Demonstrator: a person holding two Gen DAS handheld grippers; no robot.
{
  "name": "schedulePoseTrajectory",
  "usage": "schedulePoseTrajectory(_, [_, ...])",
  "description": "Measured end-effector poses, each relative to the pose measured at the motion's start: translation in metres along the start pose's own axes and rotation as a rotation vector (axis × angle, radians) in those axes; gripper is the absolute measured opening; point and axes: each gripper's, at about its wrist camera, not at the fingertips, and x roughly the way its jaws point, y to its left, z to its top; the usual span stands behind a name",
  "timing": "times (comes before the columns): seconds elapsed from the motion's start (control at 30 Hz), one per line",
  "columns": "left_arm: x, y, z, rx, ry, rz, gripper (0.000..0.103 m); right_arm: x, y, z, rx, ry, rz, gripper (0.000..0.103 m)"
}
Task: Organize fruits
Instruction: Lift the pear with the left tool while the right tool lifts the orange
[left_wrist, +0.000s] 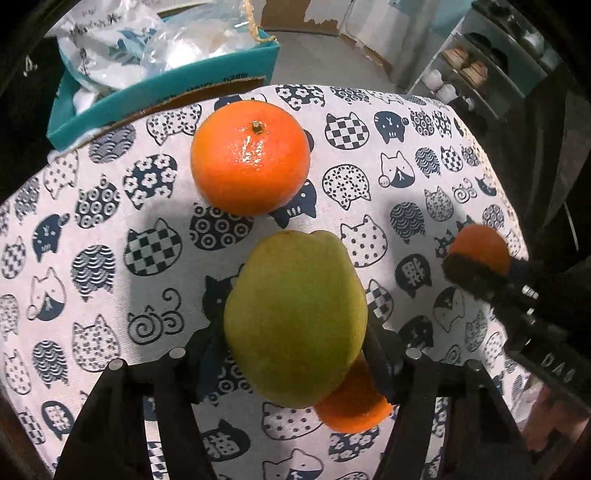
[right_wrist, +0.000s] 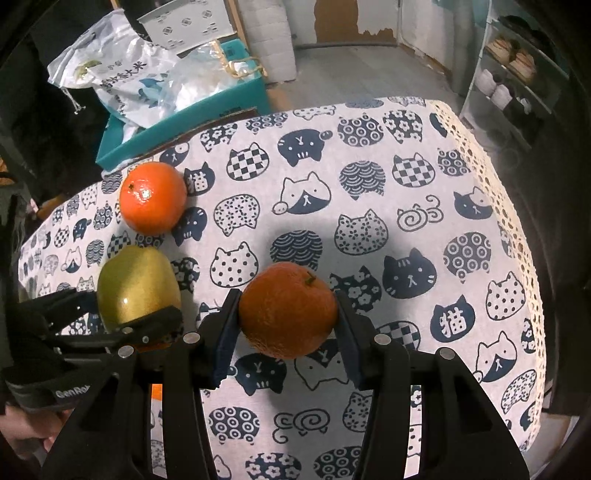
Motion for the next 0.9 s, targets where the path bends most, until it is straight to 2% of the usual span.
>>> schedulePoseTrajectory(0.3, [-0.026,0.009,-0.011,-0.005,-0.047,-0.001,0.068,-0.019,0.015,0.003,-0.043,-0.046,0.010,0.048])
schedulePoseTrajectory(0.5, [-0.059,0.012,-0.012,-0.011,-0.094,-0.005,0.068,-0.040,0.030,0.005,-0.071,-0.092,0.029,0.048])
schedulePoseTrajectory(0.9, [-0.130,0.013,-0.020,0.008,-0.222,0.041,0.068,-0.088,0.065,0.013,-0.122,-0.191,0.080,0.048])
